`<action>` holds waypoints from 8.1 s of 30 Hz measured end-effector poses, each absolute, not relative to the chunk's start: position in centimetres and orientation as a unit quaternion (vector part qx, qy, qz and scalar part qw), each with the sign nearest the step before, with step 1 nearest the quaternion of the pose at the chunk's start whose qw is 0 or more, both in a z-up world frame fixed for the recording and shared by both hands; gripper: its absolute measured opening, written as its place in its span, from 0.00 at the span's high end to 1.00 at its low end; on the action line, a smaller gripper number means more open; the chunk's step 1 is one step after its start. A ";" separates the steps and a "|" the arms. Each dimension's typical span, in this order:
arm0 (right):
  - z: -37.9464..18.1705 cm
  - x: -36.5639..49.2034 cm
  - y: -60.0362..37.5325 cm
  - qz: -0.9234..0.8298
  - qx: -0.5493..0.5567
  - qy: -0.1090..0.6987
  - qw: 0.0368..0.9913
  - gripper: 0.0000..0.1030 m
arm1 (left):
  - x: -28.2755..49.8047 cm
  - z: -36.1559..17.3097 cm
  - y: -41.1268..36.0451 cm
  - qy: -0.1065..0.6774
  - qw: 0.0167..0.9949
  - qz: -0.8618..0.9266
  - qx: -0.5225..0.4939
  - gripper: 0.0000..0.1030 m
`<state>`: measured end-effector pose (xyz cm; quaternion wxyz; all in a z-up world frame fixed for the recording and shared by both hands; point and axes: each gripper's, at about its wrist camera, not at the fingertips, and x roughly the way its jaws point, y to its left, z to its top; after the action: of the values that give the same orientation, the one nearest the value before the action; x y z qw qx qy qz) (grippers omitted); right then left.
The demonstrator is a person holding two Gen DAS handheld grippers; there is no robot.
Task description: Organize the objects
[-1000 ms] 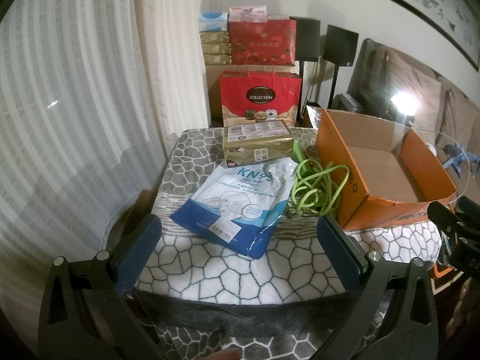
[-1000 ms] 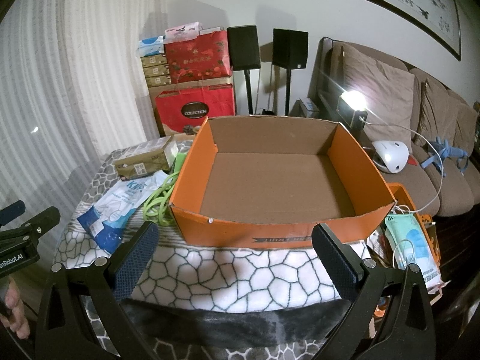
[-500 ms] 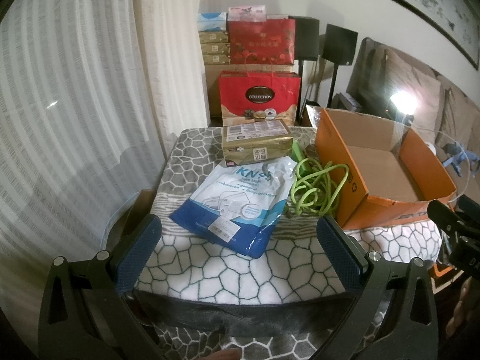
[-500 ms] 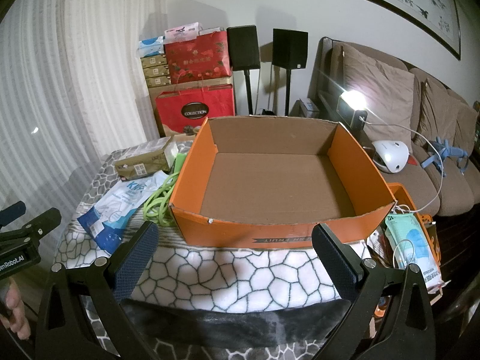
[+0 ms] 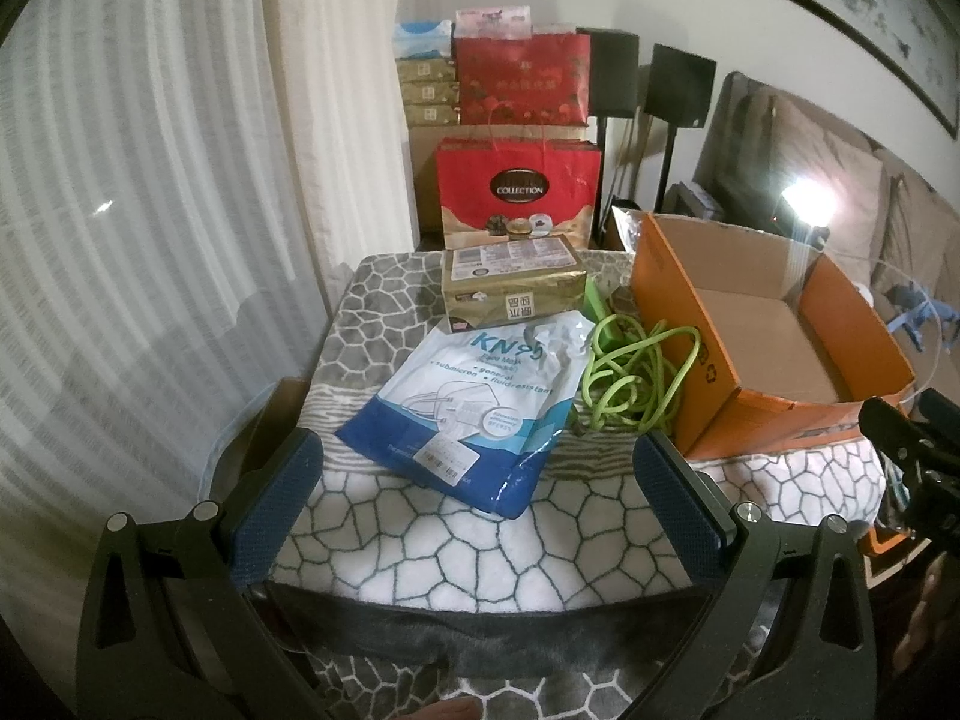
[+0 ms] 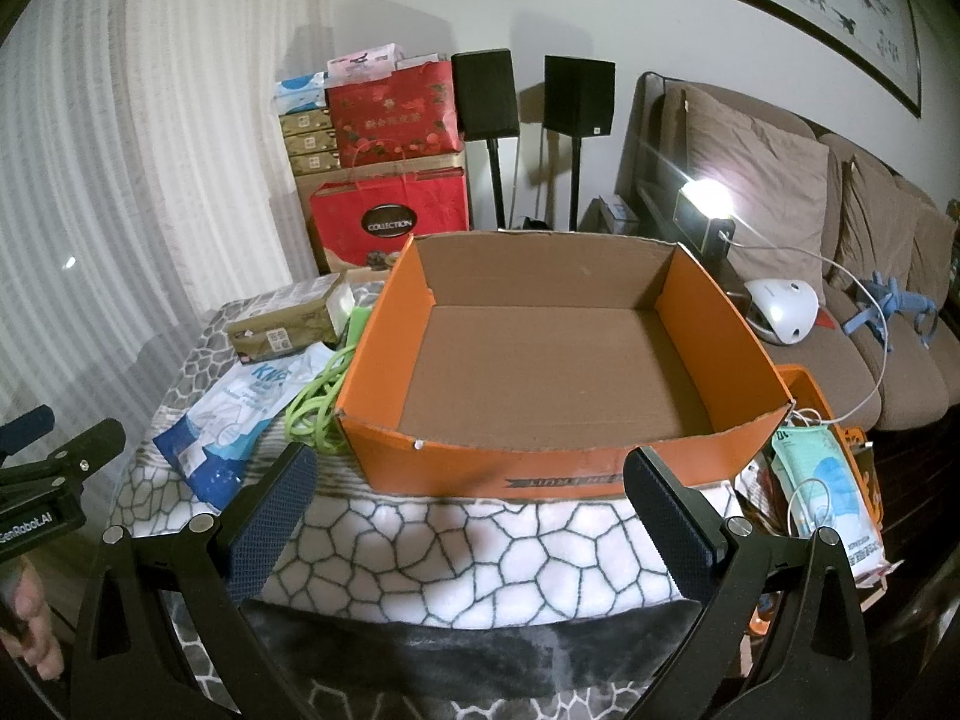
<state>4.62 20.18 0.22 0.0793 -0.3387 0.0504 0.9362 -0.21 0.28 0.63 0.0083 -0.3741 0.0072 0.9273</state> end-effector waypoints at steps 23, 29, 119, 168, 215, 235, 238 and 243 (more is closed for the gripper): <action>0.5 2.0 28.4 0.928 -0.338 0.077 0.139 0.00 | -4.9 -1.3 -0.4 0.021 0.002 0.926 -0.377 0.00; 0.6 1.2 32.1 0.922 -0.344 0.083 0.159 0.00 | -7.6 -1.6 -1.5 0.015 0.022 0.925 -0.380 0.00; -5.3 -5.6 46.5 0.841 -0.519 0.148 0.041 0.89 | -29.1 -3.4 -4.8 -0.110 0.202 0.845 -0.483 0.99; -6.1 -5.1 46.2 0.837 -0.520 0.162 0.045 0.87 | -29.2 -12.8 -11.5 -0.220 0.135 0.791 -0.555 0.74; -5.4 -4.8 46.5 0.841 -0.510 0.178 0.039 0.87 | -23.7 -1.3 19.4 -0.126 0.364 0.749 -0.539 0.78; -5.3 -4.7 46.6 0.842 -0.507 0.183 0.037 0.87 | -17.3 -7.6 27.4 -0.083 0.375 0.691 -0.613 0.77; -5.3 -4.7 46.6 0.842 -0.507 0.182 0.038 0.87 | -16.9 -7.8 27.5 -0.084 0.372 0.692 -0.613 0.77; -5.3 -4.7 46.5 0.842 -0.507 0.182 0.038 0.87 | -16.3 -8.1 27.4 -0.093 0.365 0.690 -0.618 0.77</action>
<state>-4.75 46.51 -5.26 0.0376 -0.5068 0.1823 0.8417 -16.34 27.41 -8.08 0.3645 -0.6180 -0.0928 0.6904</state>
